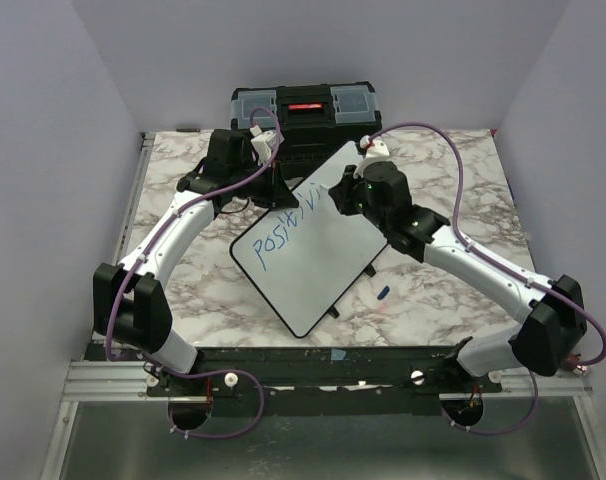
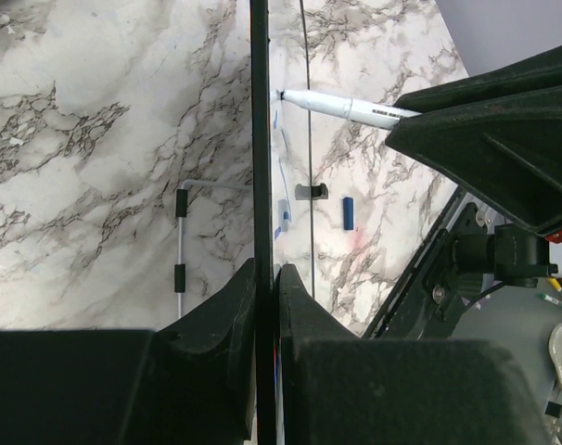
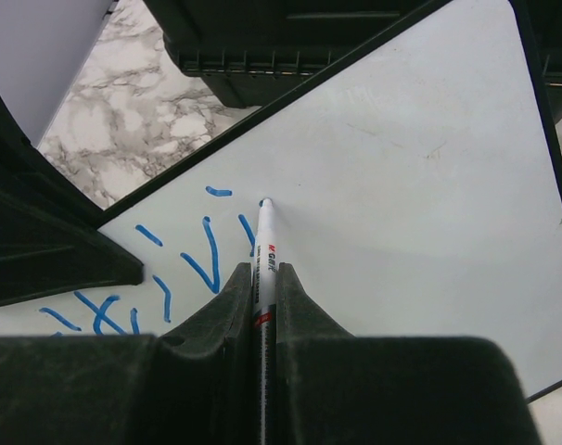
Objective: Write a sentence on the whiteboard
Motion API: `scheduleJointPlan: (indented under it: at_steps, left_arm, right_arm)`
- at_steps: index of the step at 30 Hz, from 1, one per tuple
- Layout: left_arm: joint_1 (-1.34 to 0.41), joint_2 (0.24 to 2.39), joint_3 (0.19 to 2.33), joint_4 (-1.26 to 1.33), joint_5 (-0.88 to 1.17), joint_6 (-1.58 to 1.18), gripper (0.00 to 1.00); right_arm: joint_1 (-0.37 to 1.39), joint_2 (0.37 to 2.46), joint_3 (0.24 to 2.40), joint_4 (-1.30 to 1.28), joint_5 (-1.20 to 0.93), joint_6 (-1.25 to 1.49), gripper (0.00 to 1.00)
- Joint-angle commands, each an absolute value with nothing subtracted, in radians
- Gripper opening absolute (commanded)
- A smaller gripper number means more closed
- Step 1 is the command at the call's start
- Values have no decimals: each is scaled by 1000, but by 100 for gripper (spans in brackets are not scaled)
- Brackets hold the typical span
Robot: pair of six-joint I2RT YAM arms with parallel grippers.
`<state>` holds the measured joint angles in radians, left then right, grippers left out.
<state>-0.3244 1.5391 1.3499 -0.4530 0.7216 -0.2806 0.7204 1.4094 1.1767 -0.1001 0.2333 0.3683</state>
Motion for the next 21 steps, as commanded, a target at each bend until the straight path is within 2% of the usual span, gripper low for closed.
scheduleJointPlan:
  at_steps: [1,11,21]
  left_arm:
    - [-342,1508,1348,-436,732,-205,0]
    - [-342,1514,1349,-435,732,-205,0]
    - [-342,1514,1351,-438,728,-205,0]
  right_arm:
    - [712,1442,1208,-112,272,362,1]
    - [712,1425,1231,-133,319,345,1]
    - [712,1389,1238,-111,262,345,1]
